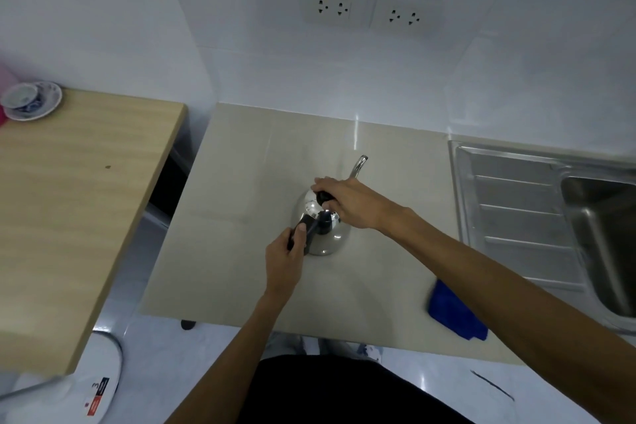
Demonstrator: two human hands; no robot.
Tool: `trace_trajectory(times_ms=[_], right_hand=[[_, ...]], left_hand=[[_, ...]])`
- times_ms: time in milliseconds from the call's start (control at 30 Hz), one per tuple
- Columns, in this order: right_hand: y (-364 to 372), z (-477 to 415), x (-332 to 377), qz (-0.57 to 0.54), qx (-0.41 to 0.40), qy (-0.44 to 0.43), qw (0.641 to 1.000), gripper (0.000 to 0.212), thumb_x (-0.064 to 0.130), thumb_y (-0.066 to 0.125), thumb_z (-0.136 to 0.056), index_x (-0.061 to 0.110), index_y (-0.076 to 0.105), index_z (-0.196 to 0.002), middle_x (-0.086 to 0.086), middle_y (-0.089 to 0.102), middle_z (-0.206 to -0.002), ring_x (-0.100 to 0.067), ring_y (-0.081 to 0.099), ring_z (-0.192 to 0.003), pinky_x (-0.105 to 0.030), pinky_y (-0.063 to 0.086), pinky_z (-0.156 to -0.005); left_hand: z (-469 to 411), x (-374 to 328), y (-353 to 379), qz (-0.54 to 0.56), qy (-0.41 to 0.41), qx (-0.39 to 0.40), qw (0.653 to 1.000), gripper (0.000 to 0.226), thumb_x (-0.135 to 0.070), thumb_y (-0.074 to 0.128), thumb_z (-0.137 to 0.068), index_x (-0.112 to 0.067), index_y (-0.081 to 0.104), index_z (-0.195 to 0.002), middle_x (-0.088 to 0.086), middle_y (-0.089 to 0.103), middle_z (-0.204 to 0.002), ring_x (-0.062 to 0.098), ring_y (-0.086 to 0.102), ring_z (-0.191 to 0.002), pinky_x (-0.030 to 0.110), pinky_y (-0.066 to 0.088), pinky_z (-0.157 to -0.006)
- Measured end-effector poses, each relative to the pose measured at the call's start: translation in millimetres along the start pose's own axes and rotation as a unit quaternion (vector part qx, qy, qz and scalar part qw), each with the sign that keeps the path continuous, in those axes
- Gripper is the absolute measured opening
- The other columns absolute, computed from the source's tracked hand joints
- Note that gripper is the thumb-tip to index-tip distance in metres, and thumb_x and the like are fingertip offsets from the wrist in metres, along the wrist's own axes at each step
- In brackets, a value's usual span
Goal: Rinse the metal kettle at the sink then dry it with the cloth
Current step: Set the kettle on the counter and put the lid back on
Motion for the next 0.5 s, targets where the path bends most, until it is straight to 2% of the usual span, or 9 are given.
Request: trace_trajectory(times_ms=[100, 200, 267, 333, 433, 500], right_hand=[[1.0, -1.8, -1.1, -0.003, 0.021, 0.014, 1.0, 0.036, 0.0, 0.05, -0.096, 0.006, 0.053, -0.132, -0.016, 0.058, -0.133, -0.032, 0.062, -0.115, -0.036, 0.048, -0.096], [2.9, -3.3, -2.7, -0.013, 0.049, 0.024, 0.998, 0.038, 0.002, 0.049, -0.097, 0.01, 0.051, -0.134, -0.014, 0.056, -0.135, -0.033, 0.055, -0.125, -0.046, 0.045, -0.102], [2.2, -3.0, -5.0, -0.022, 0.064, 0.029, 0.997, 0.04, 0.0, 0.048, -0.095, 0.012, 0.051, -0.133, -0.014, 0.055, -0.132, -0.035, 0.055, -0.121, -0.049, 0.044, -0.101], [1.1, -0.3, -7.5, -0.041, 0.059, 0.04, 0.997, 0.044, -0.001, 0.047, -0.095, 0.013, 0.05, -0.137, -0.013, 0.054, -0.133, -0.032, 0.055, -0.12, -0.045, 0.042, -0.104], [-0.8, 11.0, -7.7, -0.052, -0.017, 0.049, 0.997, 0.054, 0.007, 0.057, -0.096, 0.014, 0.043, -0.148, -0.013, 0.045, -0.153, -0.028, 0.044, -0.138, -0.034, 0.033, -0.114], [0.1, 28.4, -17.3, -0.068, -0.114, 0.069, 0.989, 0.054, 0.018, 0.064, -0.095, 0.013, 0.047, -0.147, -0.012, 0.049, -0.15, -0.026, 0.049, -0.135, -0.032, 0.037, -0.112]], left_hand=[[2.0, -2.8, -0.6, 0.001, -0.008, -0.01, 1.0, 0.058, -0.059, 0.049, -0.089, -0.009, 0.045, -0.062, 0.004, 0.043, -0.054, 0.013, 0.037, -0.053, 0.029, 0.031, -0.052], [9.7, 0.0, 3.7, 0.022, -0.026, -0.004, 0.999, 0.054, -0.055, 0.052, -0.092, -0.009, 0.053, -0.064, 0.023, 0.054, -0.062, 0.016, 0.044, -0.055, 0.033, 0.034, -0.052], [17.2, -2.3, 10.6, 0.04, -0.036, 0.009, 0.999, 0.052, -0.046, 0.054, -0.098, -0.005, 0.056, -0.067, 0.024, 0.057, -0.063, 0.015, 0.048, -0.054, 0.029, 0.037, -0.052], [22.6, -3.7, 18.1, 0.051, -0.043, 0.022, 0.998, 0.053, -0.038, 0.052, -0.103, 0.003, 0.057, -0.07, 0.019, 0.056, -0.06, 0.014, 0.049, -0.053, 0.026, 0.04, -0.053], [24.5, -5.8, 20.3, 0.055, -0.039, 0.03, 0.997, 0.059, -0.049, 0.049, -0.099, 0.001, 0.057, -0.068, 0.021, 0.057, -0.061, 0.017, 0.049, -0.052, 0.031, 0.04, -0.053], [22.5, -7.0, 20.3, 0.054, -0.029, 0.047, 0.997, 0.06, -0.053, 0.047, -0.096, -0.002, 0.057, -0.067, 0.023, 0.057, -0.062, 0.019, 0.046, -0.051, 0.033, 0.038, -0.053]])
Point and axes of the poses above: each hand's wrist, its own z-axis away from the middle knuckle, its own y-axis out of the palm, x = y × z, the point moved 6 cm from there along -z, towards the middle knuckle
